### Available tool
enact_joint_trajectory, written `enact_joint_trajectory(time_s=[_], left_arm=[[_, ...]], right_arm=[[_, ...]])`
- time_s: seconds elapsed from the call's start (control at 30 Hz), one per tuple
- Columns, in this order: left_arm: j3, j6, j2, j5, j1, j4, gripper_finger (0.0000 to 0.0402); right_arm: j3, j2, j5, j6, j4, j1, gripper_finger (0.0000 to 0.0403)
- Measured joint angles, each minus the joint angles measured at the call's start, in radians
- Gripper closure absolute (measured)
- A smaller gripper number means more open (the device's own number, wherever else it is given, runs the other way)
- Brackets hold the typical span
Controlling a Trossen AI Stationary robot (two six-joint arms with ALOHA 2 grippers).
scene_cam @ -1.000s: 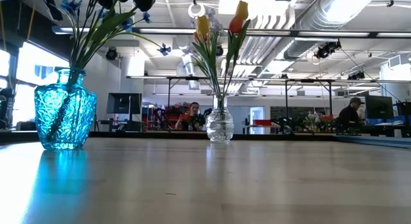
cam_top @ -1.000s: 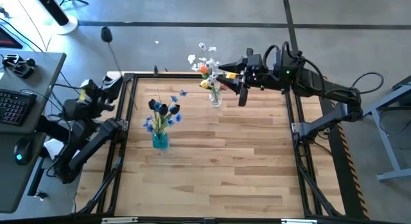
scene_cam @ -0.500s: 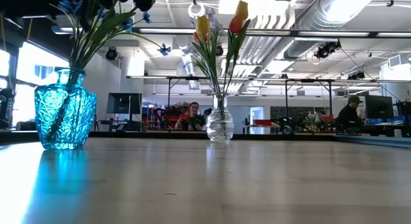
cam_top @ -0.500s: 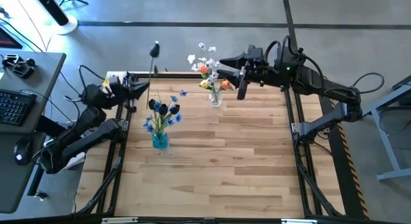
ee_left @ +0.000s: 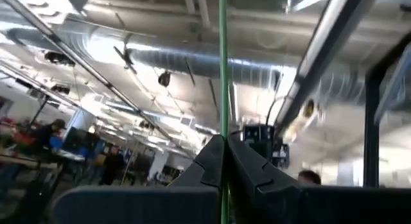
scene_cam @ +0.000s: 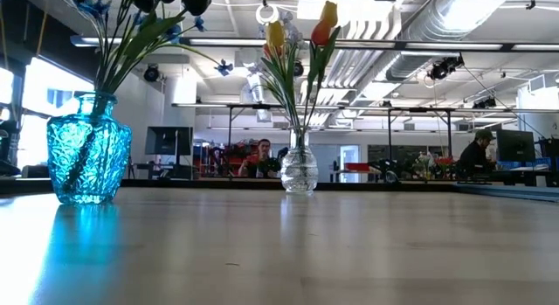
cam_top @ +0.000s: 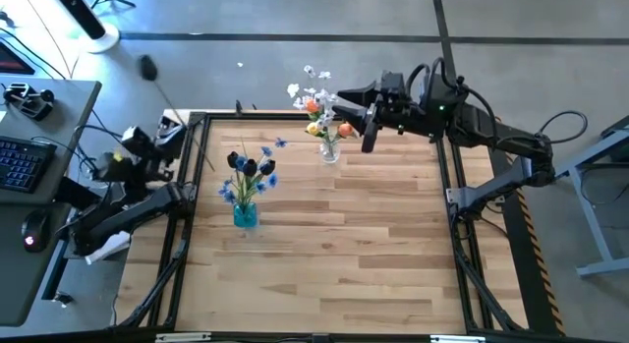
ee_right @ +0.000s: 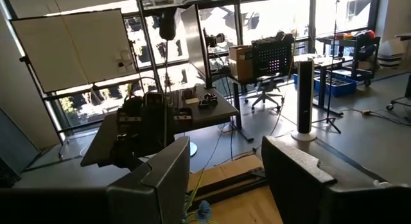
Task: Sort flowers into vase by color
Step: Put the black flower into the blue vase
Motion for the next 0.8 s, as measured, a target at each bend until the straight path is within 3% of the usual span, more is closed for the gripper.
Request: enact_joint_trajectory(time_s=[0.27, 0.6, 0.8], left_arm=[[-0.126, -0.046, 0.027, -0.103, -0.132, 0.148, 0.0401], [-0.133, 0.051, 0.079, -0.172, -0.359, 0.005, 0.0401], [-0.278, 0.034, 0.077, -0.289, -0.475, 0.196, 0.0401]], right_arm=[[0.0, 0.0, 0.05, 0.0, 0.003, -0.001, 0.0214], [0.0, 0.0, 0.086, 0.003, 0.027, -0.001, 0.0214], [0.0, 0.001, 0.096, 0.021, 0.034, -0.001, 0.0214]])
